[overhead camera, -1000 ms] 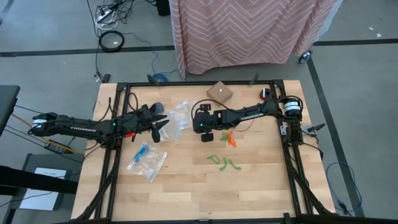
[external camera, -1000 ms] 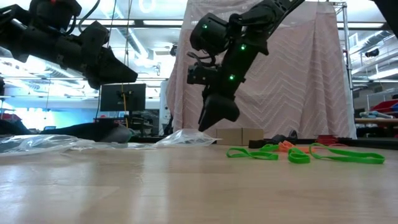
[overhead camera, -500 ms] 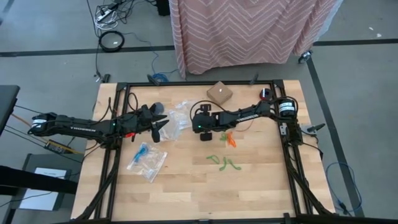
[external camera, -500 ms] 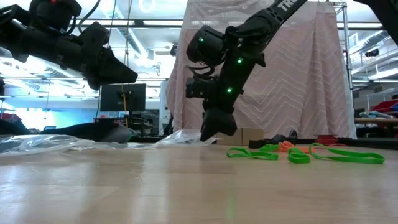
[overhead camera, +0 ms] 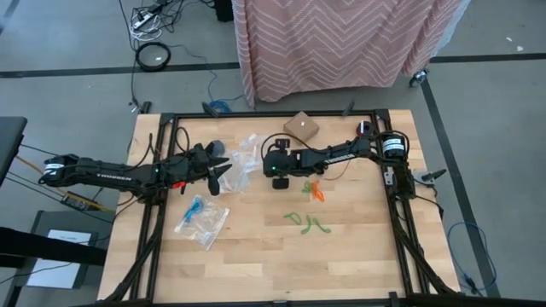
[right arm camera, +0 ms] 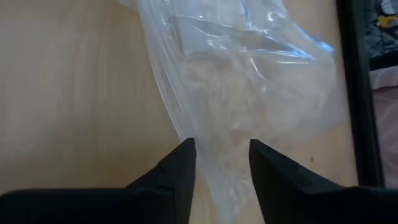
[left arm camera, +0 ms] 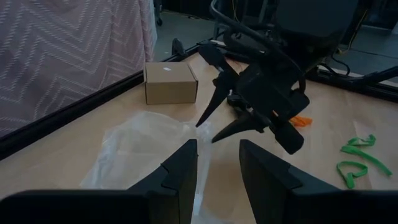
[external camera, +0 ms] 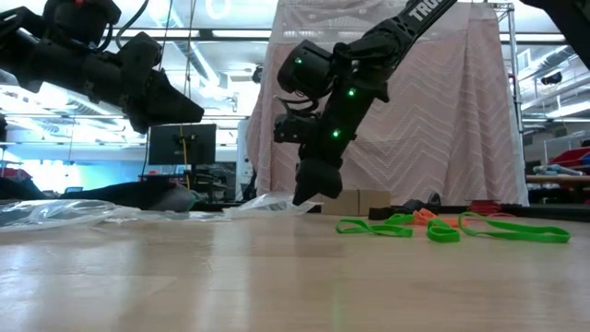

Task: Sort rubber bands
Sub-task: Open the transparent zip bag

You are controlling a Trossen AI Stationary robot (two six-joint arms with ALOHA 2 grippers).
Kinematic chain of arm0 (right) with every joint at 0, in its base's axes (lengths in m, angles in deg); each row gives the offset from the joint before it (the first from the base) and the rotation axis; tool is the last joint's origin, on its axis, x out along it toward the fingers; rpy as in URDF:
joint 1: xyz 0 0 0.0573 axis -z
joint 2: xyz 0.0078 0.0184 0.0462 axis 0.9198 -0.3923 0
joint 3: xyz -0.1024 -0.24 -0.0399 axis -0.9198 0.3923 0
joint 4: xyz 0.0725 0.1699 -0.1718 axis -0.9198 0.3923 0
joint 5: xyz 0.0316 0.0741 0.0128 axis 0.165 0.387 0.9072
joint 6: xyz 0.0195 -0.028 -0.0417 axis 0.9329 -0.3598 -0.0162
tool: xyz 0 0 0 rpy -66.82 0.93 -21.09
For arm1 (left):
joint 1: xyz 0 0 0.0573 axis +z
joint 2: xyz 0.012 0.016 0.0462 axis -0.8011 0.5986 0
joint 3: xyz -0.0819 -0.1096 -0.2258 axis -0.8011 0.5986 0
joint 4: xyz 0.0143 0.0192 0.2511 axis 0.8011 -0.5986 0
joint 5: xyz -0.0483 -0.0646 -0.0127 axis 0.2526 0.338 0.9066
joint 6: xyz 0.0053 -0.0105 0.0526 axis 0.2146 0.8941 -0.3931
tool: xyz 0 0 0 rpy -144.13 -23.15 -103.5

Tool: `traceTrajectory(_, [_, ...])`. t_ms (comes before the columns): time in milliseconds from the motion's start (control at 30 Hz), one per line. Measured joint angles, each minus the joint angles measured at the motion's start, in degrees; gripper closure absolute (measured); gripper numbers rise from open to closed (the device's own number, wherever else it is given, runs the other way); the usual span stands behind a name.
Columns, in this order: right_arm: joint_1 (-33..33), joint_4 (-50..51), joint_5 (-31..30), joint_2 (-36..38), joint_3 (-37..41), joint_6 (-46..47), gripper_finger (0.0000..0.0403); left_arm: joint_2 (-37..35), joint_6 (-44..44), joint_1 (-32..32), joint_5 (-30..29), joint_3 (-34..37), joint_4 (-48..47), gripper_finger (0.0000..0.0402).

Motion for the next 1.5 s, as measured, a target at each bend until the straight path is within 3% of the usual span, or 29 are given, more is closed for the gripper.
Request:
traceTrajectory(267, [0.50, -0.50, -1.40, 0.00, 0.00, 5.81, 0.0393, 0.00, 0.42, -0.02, 0.00, 0.00, -0.09, 0.0273])
traceTrajectory(600, [-0.88, -0.49, -6.66, 0.02, -2.10, 5.03, 0.0401, 0.00, 1.49, -0.02, 1.17, 0.00, -0.14, 0.0273])
traceTrajectory(700, [-1.95, 8.34, -7.07, 0.02, -5.87, 3.98, 0.0392, 0.03, -1.53, 0.20, -0.26, 0.00, 0.20, 0.0273])
traceTrajectory(800, [-2.48, 14.39, -6.66, 0.11, -9.71, 7.93, 0.0376, 0.97, 1.15, 1.83, -0.65, 0.00, 1.44, 0.0273])
traceTrajectory(933, [-1.12, 20.48, -6.11, 0.11, -13.62, 12.10, 0.0339, 3.83, 4.59, 4.40, 4.12, 0.00, 4.79, 0.0273])
traceTrajectory(1000, [1.03, 22.96, -2.24, 0.13, -14.65, 13.37, 0.0312, 5.27, 5.72, 5.17, 6.48, 0.00, 5.00, 0.0273])
traceTrajectory(1133, [4.95, 29.77, 13.75, 0.11, -15.34, 11.92, 0.0257, 7.89, 5.38, 5.19, 8.89, 0.00, 5.05, 0.0273])
traceTrajectory(1200, [6.11, 32.48, 16.56, 0.11, -15.36, 9.11, 0.0236, 8.99, 3.75, 5.09, 8.97, 0.00, 5.53, 0.0273])
traceTrajectory(1367, [6.56, 33.88, 12.73, 0.10, -15.34, 2.70, 0.0207, 11.43, 1.37, 5.09, 6.21, 0.00, 7.02, 0.0273])
traceTrajectory(1500, [6.23, 28.68, 8.92, 0.08, -13.31, -0.65, 0.0193, 13.15, 0.31, 5.11, 5.30, 0.00, 7.73, 0.0273])
